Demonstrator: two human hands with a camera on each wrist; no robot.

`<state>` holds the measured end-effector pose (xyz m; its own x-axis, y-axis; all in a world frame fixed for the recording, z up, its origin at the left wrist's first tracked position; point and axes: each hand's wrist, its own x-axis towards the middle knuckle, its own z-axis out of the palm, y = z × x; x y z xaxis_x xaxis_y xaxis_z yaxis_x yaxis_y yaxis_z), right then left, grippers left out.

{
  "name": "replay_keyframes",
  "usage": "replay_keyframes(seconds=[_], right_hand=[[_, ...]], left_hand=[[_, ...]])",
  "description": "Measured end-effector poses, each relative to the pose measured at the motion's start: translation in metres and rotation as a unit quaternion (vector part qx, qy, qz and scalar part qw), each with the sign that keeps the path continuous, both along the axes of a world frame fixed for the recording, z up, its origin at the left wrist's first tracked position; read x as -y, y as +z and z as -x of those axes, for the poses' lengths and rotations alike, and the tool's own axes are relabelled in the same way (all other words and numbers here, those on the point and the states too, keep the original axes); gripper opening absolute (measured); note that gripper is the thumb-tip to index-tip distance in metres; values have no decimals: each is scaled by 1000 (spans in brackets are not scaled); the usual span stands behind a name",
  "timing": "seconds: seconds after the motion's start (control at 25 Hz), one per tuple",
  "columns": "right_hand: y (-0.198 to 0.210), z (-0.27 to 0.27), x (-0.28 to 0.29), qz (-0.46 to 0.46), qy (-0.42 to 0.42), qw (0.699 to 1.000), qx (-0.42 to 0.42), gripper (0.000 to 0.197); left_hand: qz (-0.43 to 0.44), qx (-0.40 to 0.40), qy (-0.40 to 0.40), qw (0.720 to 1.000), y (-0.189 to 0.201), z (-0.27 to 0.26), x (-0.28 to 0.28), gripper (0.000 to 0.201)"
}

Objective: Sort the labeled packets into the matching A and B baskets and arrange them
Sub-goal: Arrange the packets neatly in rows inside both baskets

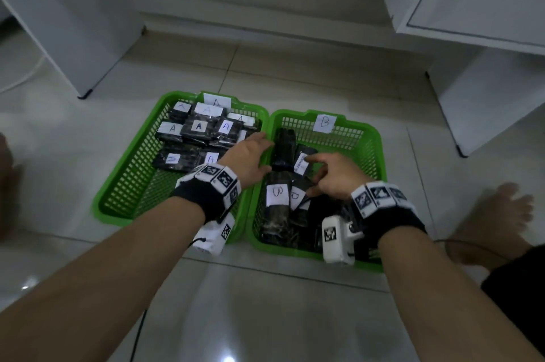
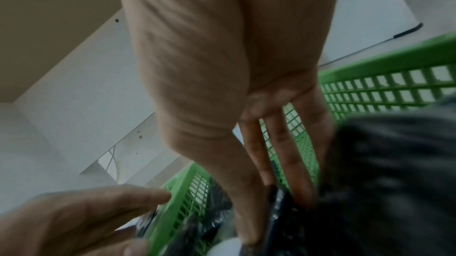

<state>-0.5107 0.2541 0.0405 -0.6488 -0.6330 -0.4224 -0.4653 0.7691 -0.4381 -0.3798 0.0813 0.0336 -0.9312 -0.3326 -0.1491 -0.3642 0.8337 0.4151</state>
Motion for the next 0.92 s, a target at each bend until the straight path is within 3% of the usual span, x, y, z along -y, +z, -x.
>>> replay_keyframes(seconds=[0.08, 0.12, 0.28, 0.36, 0.48, 0.56, 0.64, 0.72, 0.92], right_hand=[[4, 2, 10, -36, 25, 999, 3, 80], [5, 1, 15, -57, 40, 998, 0, 76], [-2, -5, 10, -19, 10, 998, 65, 71], [-10, -15, -3, 34, -7, 998, 54, 70], [-17, -27, -26, 115, -11, 993, -14, 65], [-16, -29, -38, 199, -56, 977, 59, 60], [-8, -24, -45, 254, -101, 949, 159, 48], [-2, -16, -48, 265, -126, 934, 204, 40], [6, -3, -50, 299, -223, 880, 295, 25]], left_hand=[[-14, -56, 1, 998, 3, -15, -8, 48], [-36, -59, -1, 998, 4, -22, -10, 50], [-59, 41, -40, 997, 4, -35, -12, 97], [-19, 77, -63, 995, 5, -32, -15, 104], [-78, 131, -19, 988, 16, -23, -20, 95], [-139, 139, 6, 981, 29, -21, -17, 80], [-205, 82, 19, 975, 39, -16, -9, 49], [-287, 32, 40, 957, 48, -10, -5, 31], [-395, 3, 88, 914, 45, 7, -11, 28]])
